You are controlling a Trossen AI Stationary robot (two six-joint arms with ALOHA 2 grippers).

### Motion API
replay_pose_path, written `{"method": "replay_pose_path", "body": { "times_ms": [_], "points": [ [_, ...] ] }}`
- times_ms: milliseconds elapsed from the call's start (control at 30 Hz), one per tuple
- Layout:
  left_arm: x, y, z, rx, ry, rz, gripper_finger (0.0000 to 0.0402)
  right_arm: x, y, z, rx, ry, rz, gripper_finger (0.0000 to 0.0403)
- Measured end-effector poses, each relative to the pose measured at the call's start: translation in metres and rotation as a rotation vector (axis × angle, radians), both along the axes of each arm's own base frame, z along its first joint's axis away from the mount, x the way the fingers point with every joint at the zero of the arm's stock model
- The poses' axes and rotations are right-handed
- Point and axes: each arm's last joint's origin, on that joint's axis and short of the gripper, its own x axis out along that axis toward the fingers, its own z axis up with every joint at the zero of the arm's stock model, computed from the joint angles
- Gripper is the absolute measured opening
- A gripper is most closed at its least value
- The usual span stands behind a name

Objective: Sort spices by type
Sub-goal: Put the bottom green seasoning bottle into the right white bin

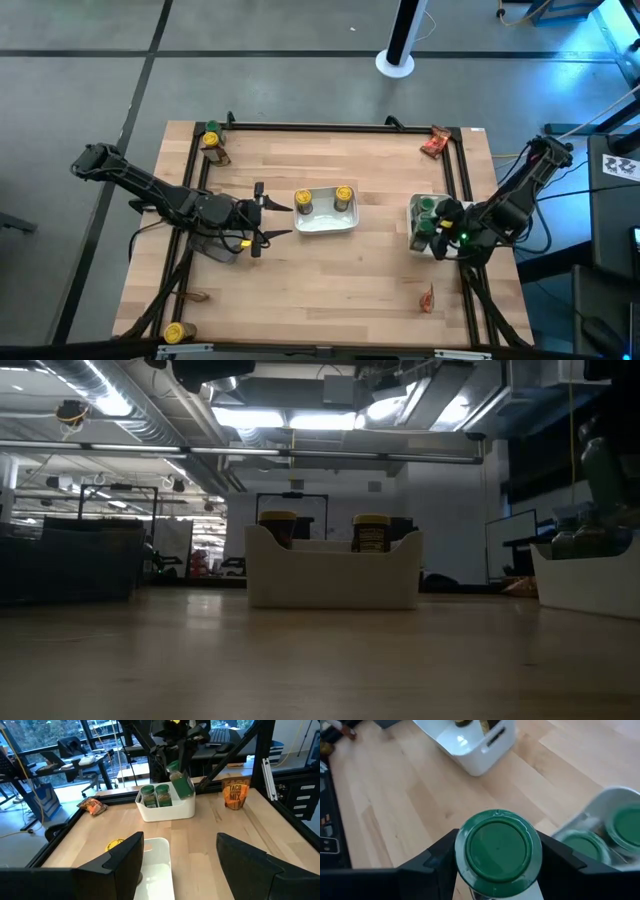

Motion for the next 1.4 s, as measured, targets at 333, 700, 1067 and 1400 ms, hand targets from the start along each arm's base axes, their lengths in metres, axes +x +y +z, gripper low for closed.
{"method": "replay_pose_path", "body": {
  "times_ms": [333, 700, 1067, 1400],
  "points": [
    [0.000, 0.000, 0.000, 0.000, 0.000, 0.000, 0.0233, -0.011, -0.008, -0.004, 0.054, 0.134, -0.060, 0.0206],
    [0.000, 0.000, 0.000, -0.001, -0.001, 0.000, 0.0233, -0.009, -0.007, -0.008, 0.003, 0.160, -0.069, 0.0206],
    [0.000, 0.000, 0.000, -0.003, -0.002, 0.000, 0.0233, 0.003, 0.007, -0.021, -0.088, 0.249, -0.061, 0.0206],
    [0.000, 0.000, 0.000, -0.003, -0.002, 0.000, 0.0233, 0.023, 0.028, -0.043, -0.218, 0.282, -0.065, 0.0212]
  ]
}}
